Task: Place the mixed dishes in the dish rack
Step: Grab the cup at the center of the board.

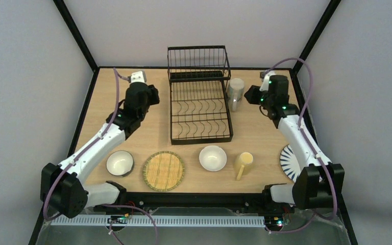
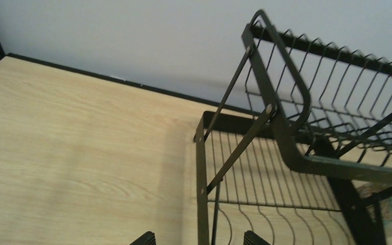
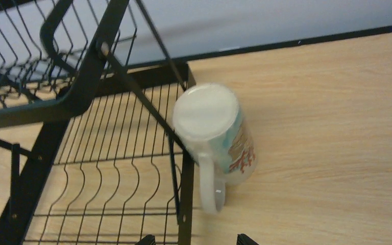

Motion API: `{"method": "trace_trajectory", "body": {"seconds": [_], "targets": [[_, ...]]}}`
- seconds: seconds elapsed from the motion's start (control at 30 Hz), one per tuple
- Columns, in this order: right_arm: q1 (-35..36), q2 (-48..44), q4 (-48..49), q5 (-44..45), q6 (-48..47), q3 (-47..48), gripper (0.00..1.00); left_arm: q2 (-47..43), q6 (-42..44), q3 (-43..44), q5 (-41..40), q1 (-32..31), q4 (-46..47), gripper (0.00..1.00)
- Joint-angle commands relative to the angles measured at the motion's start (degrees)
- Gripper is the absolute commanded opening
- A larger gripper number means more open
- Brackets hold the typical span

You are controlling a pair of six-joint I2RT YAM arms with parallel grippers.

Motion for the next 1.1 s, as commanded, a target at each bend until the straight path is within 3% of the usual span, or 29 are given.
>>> {"method": "trace_trajectory", "body": {"seconds": [0.0, 0.1, 0.3, 0.77, 1.07], "targets": [[5.4, 0.4, 0.0, 10.4, -1.3, -3.4, 0.9, 1.7, 0.2, -0.8, -10.0, -2.5, -3.3, 0.99], [9.0, 1.8, 1.9, 16.2, -0.8, -5.4, 0.9, 1.3, -0.4, -1.9, -11.7, -3.1, -3.5, 0.99], [9.6, 3.4, 6.7, 20.6, 0.4, -8.9, 0.89, -0.4, -0.9, -4.9, -12.0, -3.6, -2.1, 0.99], [9.6, 13.9, 15.2, 17.8, -4.4, -4.1, 0.89, -3.2, -2.4, -9.1, -11.8, -4.6, 2.4, 0.99], [9.6, 20.3, 15.8, 15.9, -5.9, 0.9, 0.89, -3.4, -2.2, -9.9, -10.9, -4.6, 4.8, 0.99]]}}
